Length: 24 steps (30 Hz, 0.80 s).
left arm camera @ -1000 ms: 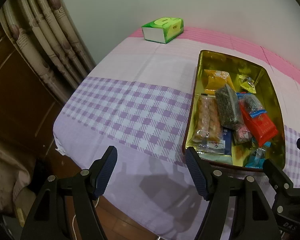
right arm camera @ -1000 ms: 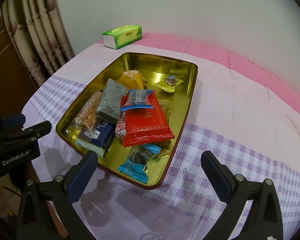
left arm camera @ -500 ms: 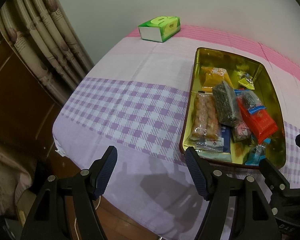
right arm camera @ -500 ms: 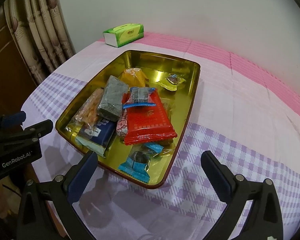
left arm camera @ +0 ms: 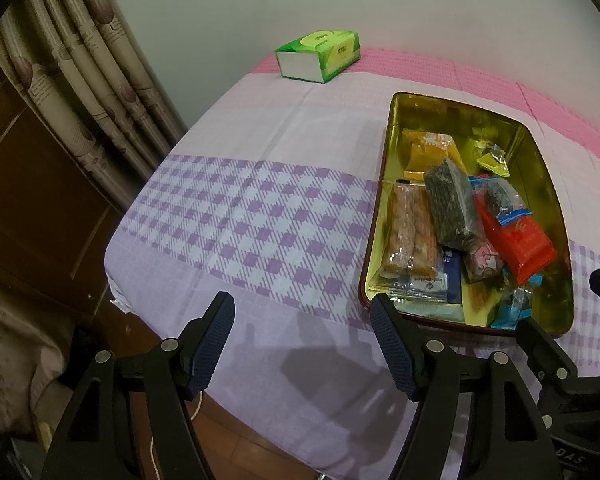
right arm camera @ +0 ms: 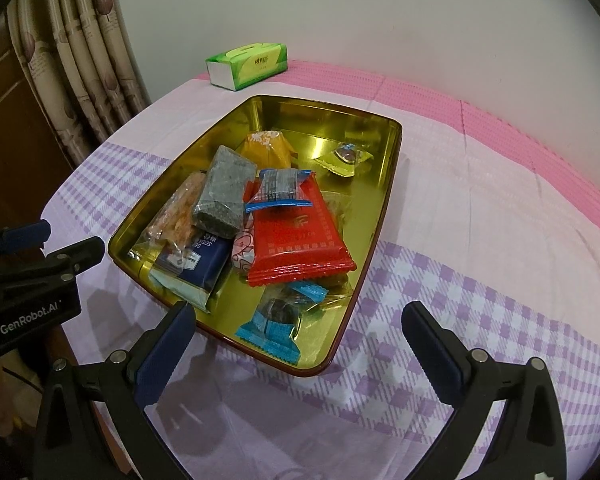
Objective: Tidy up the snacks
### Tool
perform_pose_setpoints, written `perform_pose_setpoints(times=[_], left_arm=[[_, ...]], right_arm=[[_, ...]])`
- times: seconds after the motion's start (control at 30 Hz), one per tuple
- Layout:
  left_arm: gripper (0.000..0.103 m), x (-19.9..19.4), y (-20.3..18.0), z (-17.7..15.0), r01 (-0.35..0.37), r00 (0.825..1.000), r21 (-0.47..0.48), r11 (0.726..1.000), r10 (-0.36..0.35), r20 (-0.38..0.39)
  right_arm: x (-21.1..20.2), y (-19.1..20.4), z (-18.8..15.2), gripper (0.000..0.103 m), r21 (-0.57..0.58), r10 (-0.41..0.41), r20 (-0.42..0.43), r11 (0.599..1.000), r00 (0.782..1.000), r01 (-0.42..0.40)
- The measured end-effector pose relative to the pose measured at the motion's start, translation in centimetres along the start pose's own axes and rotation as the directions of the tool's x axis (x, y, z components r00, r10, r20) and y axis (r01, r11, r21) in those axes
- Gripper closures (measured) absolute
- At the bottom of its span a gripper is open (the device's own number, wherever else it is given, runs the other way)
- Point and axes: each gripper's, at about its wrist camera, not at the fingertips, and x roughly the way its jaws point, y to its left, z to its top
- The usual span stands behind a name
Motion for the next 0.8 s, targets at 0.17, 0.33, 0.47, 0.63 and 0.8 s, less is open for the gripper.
perform_pose_setpoints(times=[0.17,0.33,0.47,0.63,0.8], left_arm=[[0.032,0.01,-0.08,-0.1,-0.001,1.0,0.007,1.0,0.001,0.004],[0.032,0.05,-0.14,-0.08,-0.002,1.0,0.007,1.0,0.002,0.002],[0.032,0.04,-0.16,-0.03,-0.004,1.0,0.008,1.0,0.004,0.003],[0.032,0.02,-0.15,-0.01,-0.001,1.0,0.006,1.0,0.001,0.003],[0.032,0.04,-0.15,-0.02,-0.001,1.0,0.008,1.0,0.001,0.003]], right_arm=[[0.22,-0.03,-0.14,0.001,0.002,0.0,-0.002,1.0,1.0,0.0],[0.3,-0.1,-0.31,0.001,0.005,0.002,-0.005,1.0,1.0,-0.002],[0.34,-0.09,-0.33,0.001,0.004,0.002,-0.006,1.0,1.0,-0.002],[0.35,-0.07,-0.4,0.001,0.006,0.001,-0.007,1.0,1.0,-0.001],[0.36,-0.17,-0.38,0.001,0.005,0.003,-0.009,1.0,1.0,-0.003]])
